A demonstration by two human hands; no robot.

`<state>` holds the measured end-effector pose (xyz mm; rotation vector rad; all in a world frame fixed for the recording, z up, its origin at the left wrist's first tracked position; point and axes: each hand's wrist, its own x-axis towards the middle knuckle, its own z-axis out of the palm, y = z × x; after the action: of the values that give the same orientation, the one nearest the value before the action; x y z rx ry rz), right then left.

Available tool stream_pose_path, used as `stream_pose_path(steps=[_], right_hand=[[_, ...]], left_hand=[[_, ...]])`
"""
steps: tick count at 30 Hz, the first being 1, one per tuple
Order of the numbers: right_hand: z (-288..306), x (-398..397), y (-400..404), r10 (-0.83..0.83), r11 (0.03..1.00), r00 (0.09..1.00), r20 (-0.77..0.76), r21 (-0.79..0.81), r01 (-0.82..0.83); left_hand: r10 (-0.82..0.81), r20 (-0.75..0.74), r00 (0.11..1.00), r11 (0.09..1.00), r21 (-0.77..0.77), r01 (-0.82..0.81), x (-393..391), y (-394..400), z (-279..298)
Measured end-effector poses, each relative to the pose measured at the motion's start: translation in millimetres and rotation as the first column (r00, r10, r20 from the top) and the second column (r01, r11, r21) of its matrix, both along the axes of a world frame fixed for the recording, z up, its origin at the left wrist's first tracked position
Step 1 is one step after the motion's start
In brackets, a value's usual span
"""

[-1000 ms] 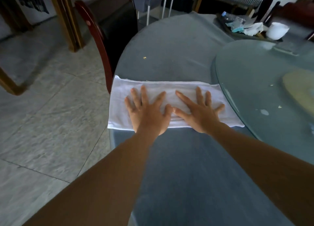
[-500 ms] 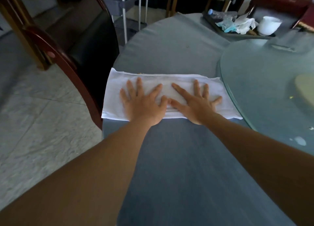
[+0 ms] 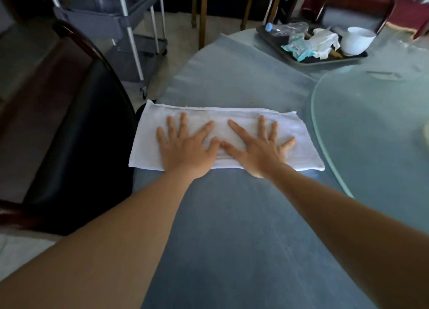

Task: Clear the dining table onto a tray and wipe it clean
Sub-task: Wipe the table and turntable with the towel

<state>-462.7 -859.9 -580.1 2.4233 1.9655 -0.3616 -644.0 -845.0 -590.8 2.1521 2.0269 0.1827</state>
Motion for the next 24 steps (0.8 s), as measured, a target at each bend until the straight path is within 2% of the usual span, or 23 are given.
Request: stream_pose_path(steps=[11, 24], right_hand=[[-3.7, -2.1, 105.2, -0.104, 0.994, 0.994, 0.022, 0.017, 0.104], [-9.0, 8.8, 218.0, -0.383, 0.923, 0.923, 0.039, 0.037, 0.382]], left_hand=[[-0.135, 0.044, 0.990, 0.991, -0.021, 0.136, -1.0, 118.5, 2.3], [-0.413, 0.039, 0.910, 0.910, -0.015, 0.414, 25.2, 281.2, -3.3]])
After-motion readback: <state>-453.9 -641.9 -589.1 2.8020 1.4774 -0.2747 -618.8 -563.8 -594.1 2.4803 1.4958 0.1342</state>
